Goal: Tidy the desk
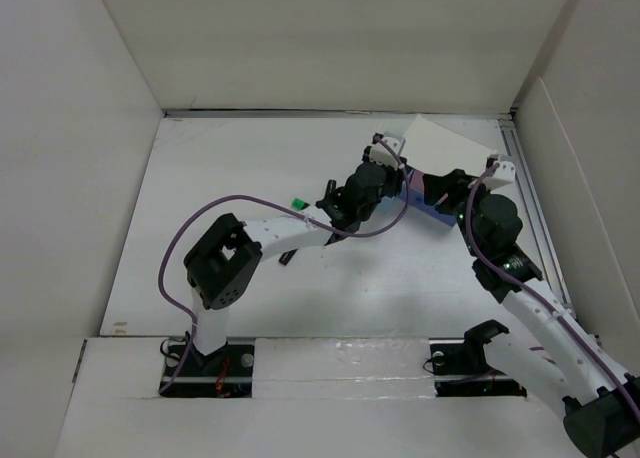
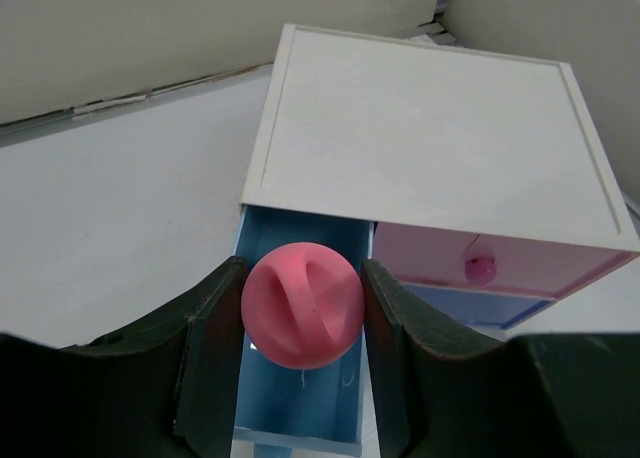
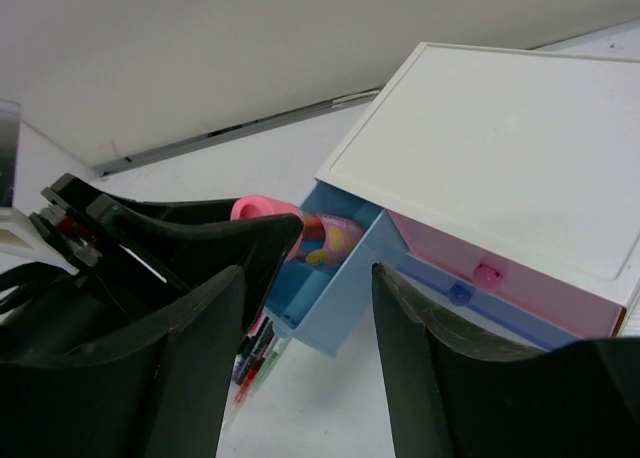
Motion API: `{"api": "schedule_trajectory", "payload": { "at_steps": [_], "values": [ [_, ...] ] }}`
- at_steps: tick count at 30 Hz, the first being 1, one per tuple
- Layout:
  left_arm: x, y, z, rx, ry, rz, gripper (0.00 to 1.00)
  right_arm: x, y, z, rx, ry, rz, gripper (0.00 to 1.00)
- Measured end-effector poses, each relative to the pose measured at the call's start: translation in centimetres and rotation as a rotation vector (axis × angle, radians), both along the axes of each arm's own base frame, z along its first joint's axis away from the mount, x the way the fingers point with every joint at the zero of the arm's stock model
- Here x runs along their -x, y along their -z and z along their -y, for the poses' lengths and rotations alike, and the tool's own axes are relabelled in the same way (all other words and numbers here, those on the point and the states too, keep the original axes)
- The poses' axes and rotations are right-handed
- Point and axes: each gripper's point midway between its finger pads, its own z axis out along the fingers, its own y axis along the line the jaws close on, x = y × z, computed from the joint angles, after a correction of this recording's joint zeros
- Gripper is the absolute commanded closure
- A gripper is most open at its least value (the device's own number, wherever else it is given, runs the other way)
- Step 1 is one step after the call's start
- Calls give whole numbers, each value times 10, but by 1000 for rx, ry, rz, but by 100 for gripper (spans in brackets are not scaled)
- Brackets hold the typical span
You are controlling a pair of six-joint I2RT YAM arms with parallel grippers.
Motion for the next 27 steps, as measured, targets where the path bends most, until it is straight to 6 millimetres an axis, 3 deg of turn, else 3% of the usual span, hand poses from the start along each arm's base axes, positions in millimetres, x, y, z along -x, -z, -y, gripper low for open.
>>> {"api": "schedule_trajectory", "payload": {
  "at_steps": [4, 8, 10, 20, 27],
  "values": [
    [2, 15, -4, -19, -3, -17, 84, 0, 1, -1, 0, -5, -1, 41],
    [3, 17, -5, 1, -4, -12, 65, -2, 4, -3, 5, -15, -12, 41],
    [5, 18, -7, 8, -6, -11, 61, -2, 6, -4, 6, -19, -16, 41],
    [24, 26, -26, -12, -23, -59, 52, -2, 6, -5, 6, -24, -18, 41],
    [31, 29, -32, -39, -25, -129, 56, -2, 6, -6, 6, -27, -18, 40]
  ]
}}
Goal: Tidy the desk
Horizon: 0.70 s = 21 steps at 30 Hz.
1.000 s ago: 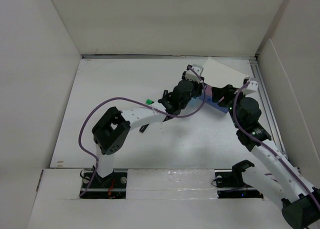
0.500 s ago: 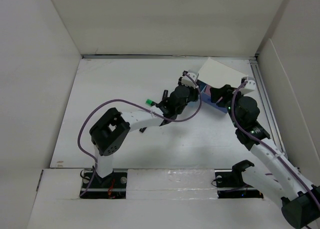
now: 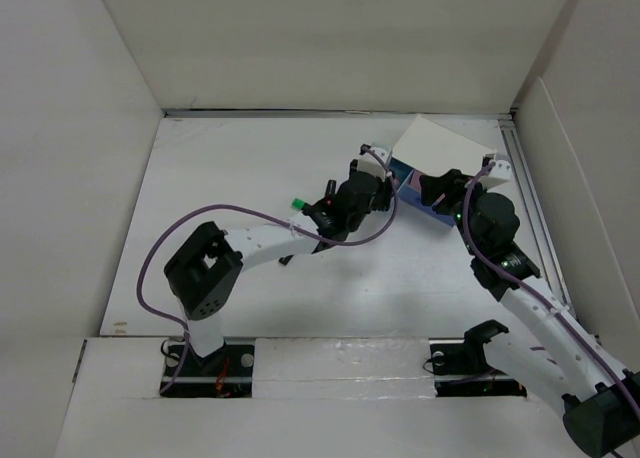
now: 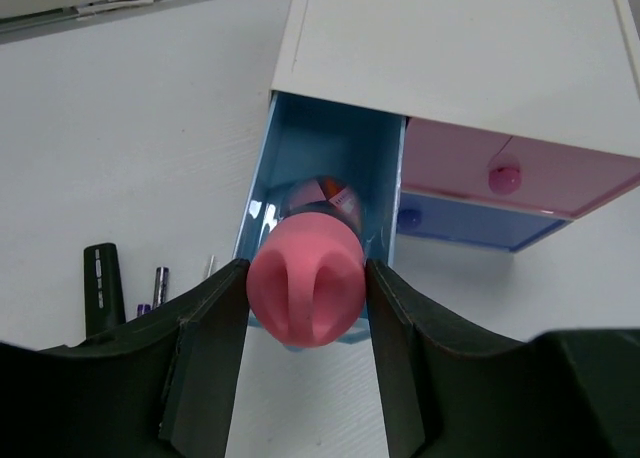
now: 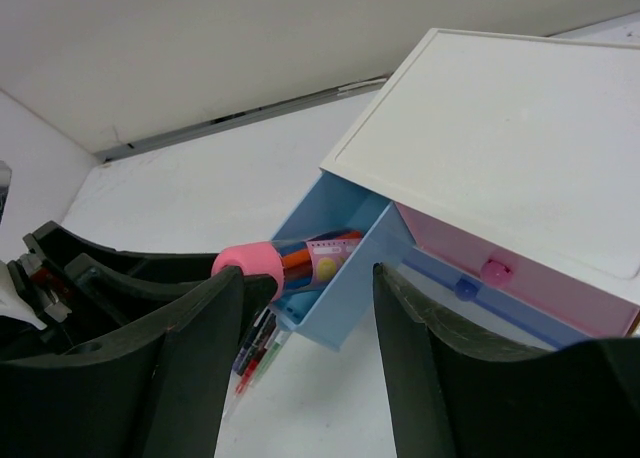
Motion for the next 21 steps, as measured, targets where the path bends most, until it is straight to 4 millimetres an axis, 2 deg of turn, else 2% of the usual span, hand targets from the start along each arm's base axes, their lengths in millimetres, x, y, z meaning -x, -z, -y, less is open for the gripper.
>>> {"api": "schedule_trajectory", "payload": {
  "at_steps": [5, 11, 12, 13, 14, 17, 21],
  "values": [
    [0, -4, 4, -28, 22, -57, 57, 0, 0, 0, 0, 0, 0, 40],
    [-3, -6, 12, -66, 48, -109, 75, 0, 0, 0, 0, -1, 0, 40],
    [-2, -5, 12, -74, 53, -117, 75, 0, 0, 0, 0, -1, 0, 40],
    [-2, -5, 13, -80, 56, -124, 75, 0, 0, 0, 0, -1, 0, 40],
    [-2, -4, 13, -89, 59, -131, 68, 0, 0, 0, 0, -1, 0, 40],
    [-2, -3, 14, -108, 63, -149, 58, 0, 0, 0, 0, -1, 0, 40],
    [-1, 2, 14, -143, 64, -181, 54, 0, 0, 0, 0, -1, 0, 40]
  ]
}}
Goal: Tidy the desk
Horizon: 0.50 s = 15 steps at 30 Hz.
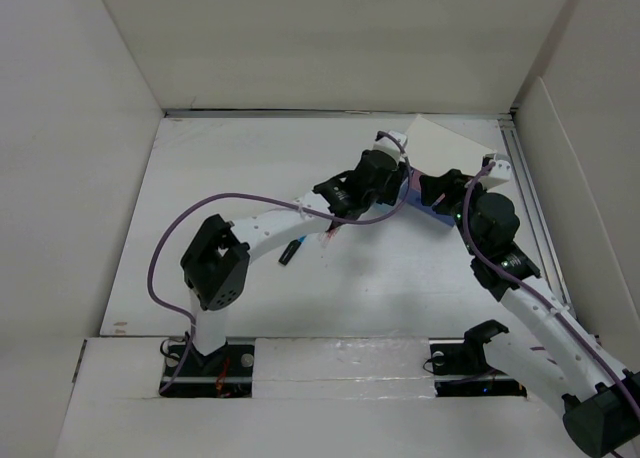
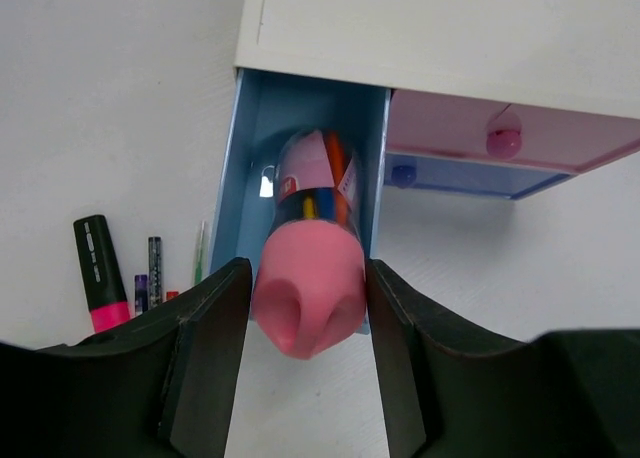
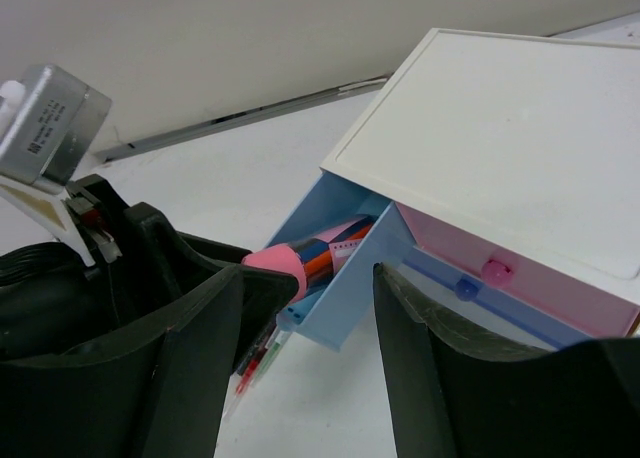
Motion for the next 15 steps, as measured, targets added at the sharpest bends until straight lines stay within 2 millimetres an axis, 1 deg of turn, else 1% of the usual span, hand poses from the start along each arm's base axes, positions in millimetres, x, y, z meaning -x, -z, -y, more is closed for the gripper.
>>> {"api": "schedule_trajectory", "payload": {
  "at_steps": [2, 4, 5, 6, 7, 8, 9, 10, 13, 15],
  "values": [
    [0, 4, 0, -17, -1, -14, 52, 0, 0, 0, 0, 0, 0, 40],
    [1, 9, -1, -36, -1, -28, 52, 0, 0, 0, 0, 0, 0, 40],
    [2, 12, -2, -46, -1, -35, 54, 0, 0, 0, 0, 0, 0, 40],
    [2, 15, -3, -55, 0, -42, 60, 0, 0, 0, 0, 0, 0, 40],
    [3, 18, -3, -62, -1, -49, 65, 0, 0, 0, 0, 0, 0, 40],
    [2, 19, -3, -64, -2, -51, 76, 0, 0, 0, 0, -1, 0, 40],
    [2, 19, -2, -64, -2, -52, 80, 0, 0, 0, -1, 0, 0, 40],
    [1, 20, -1, -71, -2, -52, 82, 0, 0, 0, -1, -1, 0, 40],
    [0, 21, 0, -71, -3, -56, 83, 0, 0, 0, -1, -3, 0, 40],
    [-2, 22, 2, -73, -3, -57, 85, 0, 0, -1, -1, -5, 0, 40]
  ]
}}
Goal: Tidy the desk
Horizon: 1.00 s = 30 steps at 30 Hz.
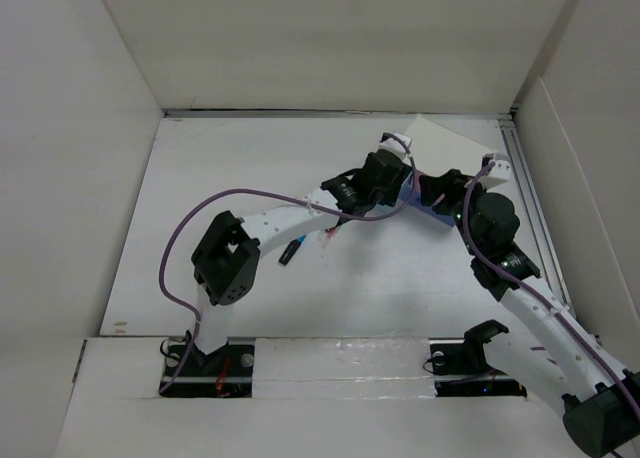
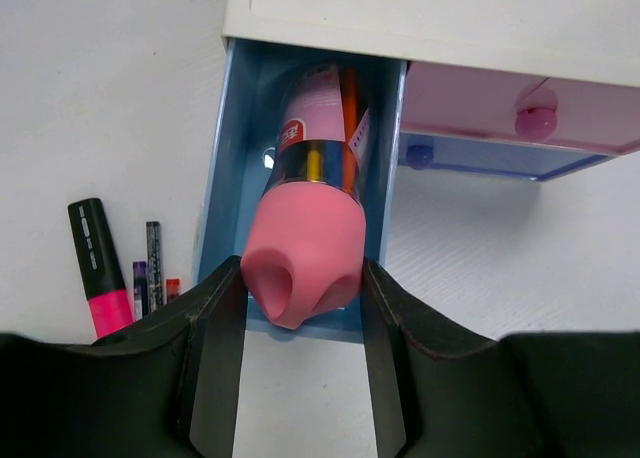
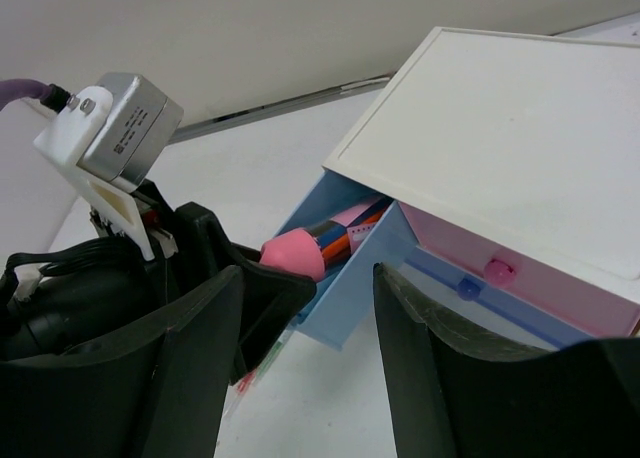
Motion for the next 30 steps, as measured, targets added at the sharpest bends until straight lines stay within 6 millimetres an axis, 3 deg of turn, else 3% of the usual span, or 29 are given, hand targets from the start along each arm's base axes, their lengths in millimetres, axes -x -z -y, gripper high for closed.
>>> {"api": "schedule_trajectory", "payload": {
  "at_steps": [2, 3, 4, 5, 6, 9, 12, 14, 17, 18, 19, 21, 22, 24, 26, 28, 30],
  "values": [
    [-3, -1, 3, 4, -1, 3, 85, 0, 0, 0, 0, -2, 0, 40],
    [-6, -2, 6, 7, -3, 7, 70, 0, 0, -1, 0, -3, 0, 40],
    [-6, -2, 6, 8, -3, 7, 70, 0, 0, -1, 0, -3, 0, 40],
    [-7, -2, 7, 4, -4, 6, 62, 0, 0, -1, 0, -4, 0, 40],
    [-8, -2, 8, 3, -6, 6, 43, 0, 0, -1, 0, -5, 0, 40],
    [-10, -4, 10, 4, -9, 12, 16, 0, 0, -1, -1, -5, -1, 40],
    [-11, -6, 9, 22, -15, 27, 15, 0, 0, -1, -3, -5, -1, 40],
    [-8, -6, 2, 23, -19, 34, 20, 0, 0, -1, -3, -5, -1, 40],
    [1, -17, -13, 59, -31, 67, 44, 0, 0, -1, -4, -4, -1, 45],
    [5, -25, -19, 87, -36, 86, 69, 0, 0, -1, -6, -4, -1, 48],
    [9, -34, -26, 121, -44, 105, 82, 1, 0, -1, -7, -4, 1, 65],
    [19, -56, -43, 192, -64, 150, 100, 3, 1, 0, -8, -4, 7, 85],
    [23, -69, -50, 234, -75, 172, 100, 3, 2, 0, -9, -5, 8, 97],
    [30, -91, -61, 315, -92, 214, 100, 3, 3, 0, -10, -6, 8, 100],
    [34, -101, -67, 379, -101, 235, 100, 1, 7, -2, -6, -10, -3, 100],
    [37, -94, -68, 411, -105, 228, 100, -2, 12, -4, 0, -15, -20, 100],
    [39, -68, -67, 395, -105, 187, 100, -4, 20, -6, 10, -21, -44, 100]
  ]
}}
